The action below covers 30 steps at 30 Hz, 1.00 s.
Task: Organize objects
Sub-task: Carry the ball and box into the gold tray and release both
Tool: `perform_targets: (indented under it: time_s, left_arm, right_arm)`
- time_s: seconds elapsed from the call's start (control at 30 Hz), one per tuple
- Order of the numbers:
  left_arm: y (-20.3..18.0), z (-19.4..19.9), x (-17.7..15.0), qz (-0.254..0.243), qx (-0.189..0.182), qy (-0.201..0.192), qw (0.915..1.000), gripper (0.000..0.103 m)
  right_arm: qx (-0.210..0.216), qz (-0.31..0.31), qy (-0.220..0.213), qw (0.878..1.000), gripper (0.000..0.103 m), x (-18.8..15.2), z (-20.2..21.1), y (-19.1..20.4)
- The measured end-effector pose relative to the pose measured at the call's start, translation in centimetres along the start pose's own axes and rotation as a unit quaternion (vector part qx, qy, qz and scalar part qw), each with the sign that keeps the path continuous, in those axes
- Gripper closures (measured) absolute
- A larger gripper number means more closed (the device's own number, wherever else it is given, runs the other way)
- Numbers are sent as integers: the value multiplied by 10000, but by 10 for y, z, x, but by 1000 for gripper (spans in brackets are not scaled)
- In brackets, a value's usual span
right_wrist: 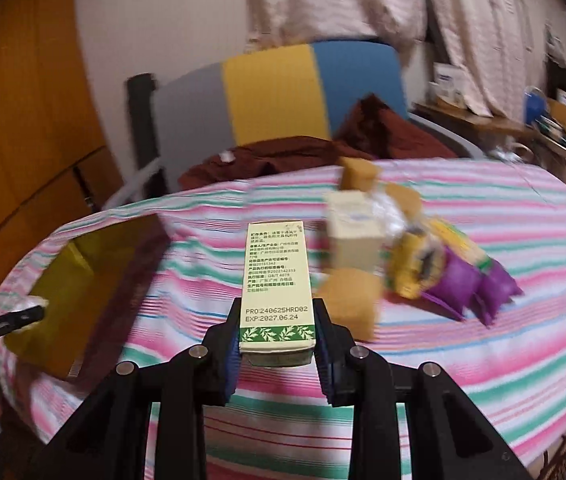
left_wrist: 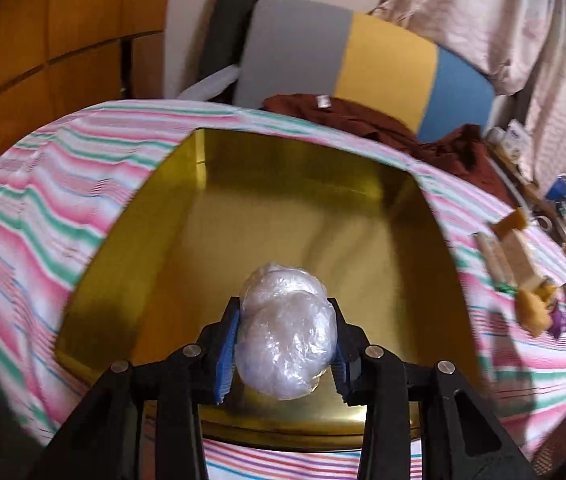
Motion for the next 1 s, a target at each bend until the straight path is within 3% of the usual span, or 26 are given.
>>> perform_targets:
  time_s: [0.17, 0.4, 0.53, 0.57, 0.63, 0.73, 0.83, 1.0]
  left_arm:
    - [35, -11, -3, 254, 214, 156, 9993, 63]
    - [53, -23, -3, 258, 418, 327, 9983, 60]
    - [70, -16, 2, 638, 373, 301, 9968, 41]
    - [75, -10, 6, 775, 333, 215, 9962, 32]
    - [82, 2, 14, 998, 219, 0, 9948, 26]
    - [97, 23, 24, 1341, 437, -365, 9893, 4]
    - [111, 39, 32, 1659, 486, -653, 9828, 1]
    - [120, 47, 39, 1918, 457, -685, 9780, 1]
  right_arm:
    - [551, 423, 75, 9976, 73, 8, -12, 52]
    - [1272, 842, 380, 9876, 73, 8, -39, 121]
    - [1494, 1121, 657, 9802, 73, -3, -54, 154]
    - [1536, 1169, 716, 9786, 73, -6, -57, 160]
    - [1651, 1247, 882, 9744, 73, -13, -63, 173]
    - [1817, 1261, 1147, 9685, 73, -21, -74, 187]
    - [1909, 1333, 1378, 9627, 73, -30, -89, 205]
    - [2020, 1387, 1582, 9565, 73, -36, -108, 227]
Point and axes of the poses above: each gripper's, at about its wrist camera, not at the fingertips, and z roughly against the way its jaws point, y to its left, x to its top, the point moved 4 cm from there along -z, roughly the way its jaws point, and after that the axes turned 7 degrees about x, right-handed, at the moved point
